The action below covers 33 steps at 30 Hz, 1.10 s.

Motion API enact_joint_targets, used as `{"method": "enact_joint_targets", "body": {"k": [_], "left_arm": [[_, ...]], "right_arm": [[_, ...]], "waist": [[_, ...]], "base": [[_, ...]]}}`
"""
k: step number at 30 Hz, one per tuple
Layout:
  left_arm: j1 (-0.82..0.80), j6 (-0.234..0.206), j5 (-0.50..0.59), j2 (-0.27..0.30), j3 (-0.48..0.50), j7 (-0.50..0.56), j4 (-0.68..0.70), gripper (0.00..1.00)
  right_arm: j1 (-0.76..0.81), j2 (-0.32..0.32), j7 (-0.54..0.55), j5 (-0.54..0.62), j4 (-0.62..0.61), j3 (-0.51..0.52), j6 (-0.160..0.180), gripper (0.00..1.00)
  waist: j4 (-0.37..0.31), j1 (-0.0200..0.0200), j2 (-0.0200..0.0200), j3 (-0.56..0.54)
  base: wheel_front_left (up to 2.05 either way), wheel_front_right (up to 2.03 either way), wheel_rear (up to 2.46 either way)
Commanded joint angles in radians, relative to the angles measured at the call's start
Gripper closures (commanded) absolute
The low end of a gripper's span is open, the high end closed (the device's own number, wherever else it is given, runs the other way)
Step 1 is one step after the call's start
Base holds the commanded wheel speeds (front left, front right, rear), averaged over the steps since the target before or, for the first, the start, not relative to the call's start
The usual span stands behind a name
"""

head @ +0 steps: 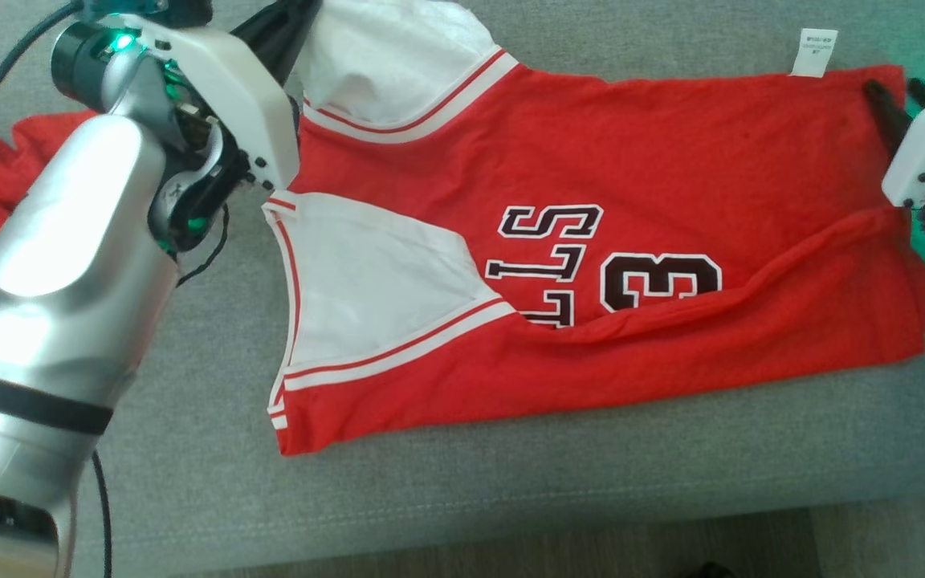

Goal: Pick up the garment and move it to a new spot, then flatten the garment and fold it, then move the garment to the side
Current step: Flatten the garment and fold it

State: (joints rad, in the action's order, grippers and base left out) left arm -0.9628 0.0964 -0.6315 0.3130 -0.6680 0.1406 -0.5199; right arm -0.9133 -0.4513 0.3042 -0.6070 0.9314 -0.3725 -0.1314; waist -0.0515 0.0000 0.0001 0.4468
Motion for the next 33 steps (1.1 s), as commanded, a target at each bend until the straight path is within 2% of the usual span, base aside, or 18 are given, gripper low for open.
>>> {"method": "enact_joint_targets", "body": {"k": [1, 7, 15, 25, 29, 33], "left_arm": [[-0.026, -0.007, -0.006, 0.046, 0.033, 0.005, 0.034, 1.0], [-0.017, -0.016, -0.01, 0.057, 0.035, 0.006, 0.04, 1.0], [-0.017, -0.039, -0.015, 0.069, 0.054, -0.024, 0.023, 1.0], [-0.133, -0.071, 0.005, 0.041, 0.092, -0.132, -0.093, 1.0], [-0.176, -0.065, 0.019, 0.017, 0.089, -0.188, -0.162, 1.0], [-0.176, -0.036, 0.035, 0.006, 0.057, -0.209, -0.208, 1.0]], "right_arm": [[-0.014, -0.005, -0.001, -0.01, -0.019, -0.015, 0.001, 1.0], [-0.017, -0.021, -0.054, -0.027, -0.011, -0.053, 0.001, 1.0], [-0.044, -0.036, -0.218, -0.011, -0.016, -0.099, 0.001, 1.0], [-0.148, -0.03, -0.402, 0.065, 0.09, -0.092, 0.001, 1.0], [-0.165, -0.009, -0.433, 0.081, 0.141, -0.093, 0.001, 1.0], [-0.157, 0.008, -0.458, 0.073, 0.161, -0.107, 0.001, 1.0]], "waist": [[-0.002, 0.0, -0.0001, 0.0], [-0.005, 0.0, -0.0001, 0.0], [-0.006, 0.0, -0.0001, -0.004], [-0.002, 0.0, -0.0001, 0.009], [-0.001, 0.0, -0.0001, 0.01], [0.0, 0.0, -0.0001, 0.001]], "base": [[0.0, 0.0, 0.0], [0.0, 0.0, 0.0], [0.0, 0.0, 0.0], [0.0, 0.0, 0.0], [0.0, 0.0, 0.0], [0.0, 0.0, 0.0]]}}
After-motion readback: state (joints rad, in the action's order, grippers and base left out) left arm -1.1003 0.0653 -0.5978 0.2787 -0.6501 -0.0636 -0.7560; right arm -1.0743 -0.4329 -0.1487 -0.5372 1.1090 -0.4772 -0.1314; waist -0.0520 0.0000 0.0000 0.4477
